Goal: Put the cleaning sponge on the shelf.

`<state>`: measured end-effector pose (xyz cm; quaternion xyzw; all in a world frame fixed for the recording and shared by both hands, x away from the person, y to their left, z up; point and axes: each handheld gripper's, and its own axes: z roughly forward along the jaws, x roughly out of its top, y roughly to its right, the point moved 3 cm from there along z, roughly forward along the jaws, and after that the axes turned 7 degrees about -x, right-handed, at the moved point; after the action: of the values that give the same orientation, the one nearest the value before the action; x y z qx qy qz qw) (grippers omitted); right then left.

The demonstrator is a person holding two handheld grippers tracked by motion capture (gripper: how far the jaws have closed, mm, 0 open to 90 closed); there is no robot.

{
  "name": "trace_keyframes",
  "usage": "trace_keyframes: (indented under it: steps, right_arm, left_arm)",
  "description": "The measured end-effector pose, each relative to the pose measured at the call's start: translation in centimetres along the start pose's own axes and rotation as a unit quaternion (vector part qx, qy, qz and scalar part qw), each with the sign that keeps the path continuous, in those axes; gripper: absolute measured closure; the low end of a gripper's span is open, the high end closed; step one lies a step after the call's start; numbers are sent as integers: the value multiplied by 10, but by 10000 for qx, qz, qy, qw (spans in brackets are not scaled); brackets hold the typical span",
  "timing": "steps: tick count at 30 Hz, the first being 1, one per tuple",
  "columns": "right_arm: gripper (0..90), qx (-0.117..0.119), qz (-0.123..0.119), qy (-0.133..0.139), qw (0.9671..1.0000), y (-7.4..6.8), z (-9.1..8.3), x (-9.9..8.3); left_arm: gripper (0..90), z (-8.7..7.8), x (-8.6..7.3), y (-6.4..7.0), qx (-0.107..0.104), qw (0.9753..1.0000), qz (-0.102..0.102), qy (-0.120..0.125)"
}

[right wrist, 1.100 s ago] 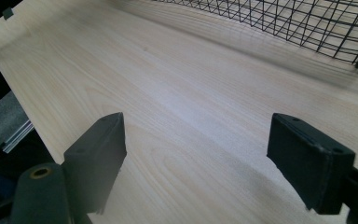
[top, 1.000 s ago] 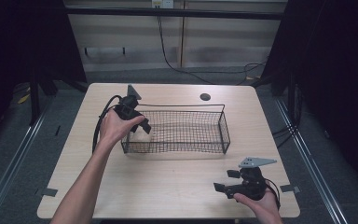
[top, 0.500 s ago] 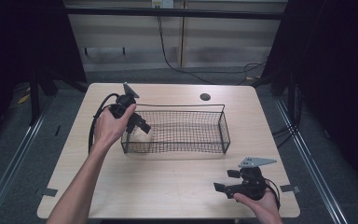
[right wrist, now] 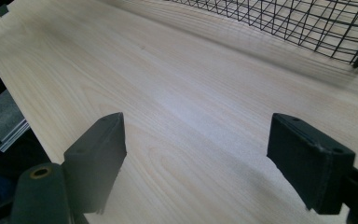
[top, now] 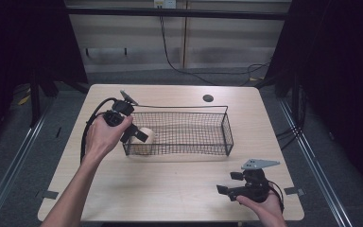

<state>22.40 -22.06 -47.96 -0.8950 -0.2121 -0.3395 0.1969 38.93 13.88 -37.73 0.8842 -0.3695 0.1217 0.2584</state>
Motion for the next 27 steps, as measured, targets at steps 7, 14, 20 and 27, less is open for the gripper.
trace_keyframes:
  steps: [7,14,20,27]
  right_arm:
    - [193,-12,18,-1,10000,0,0,0]
    - [193,-28,17,8,10000,1,0,0]
    - [193,-37,30,2,10000,1,0,0]
    - [193,-52,23,20,10000,1,0,0]
  left_arm:
    - [178,-7,-13,9,-124,9995,92,257]
    - [237,-7,-38,11,-195,9989,163,387]
    - [246,-11,-61,10,-199,9979,160,598]
    - [245,-10,-89,13,-272,9973,-10,684]
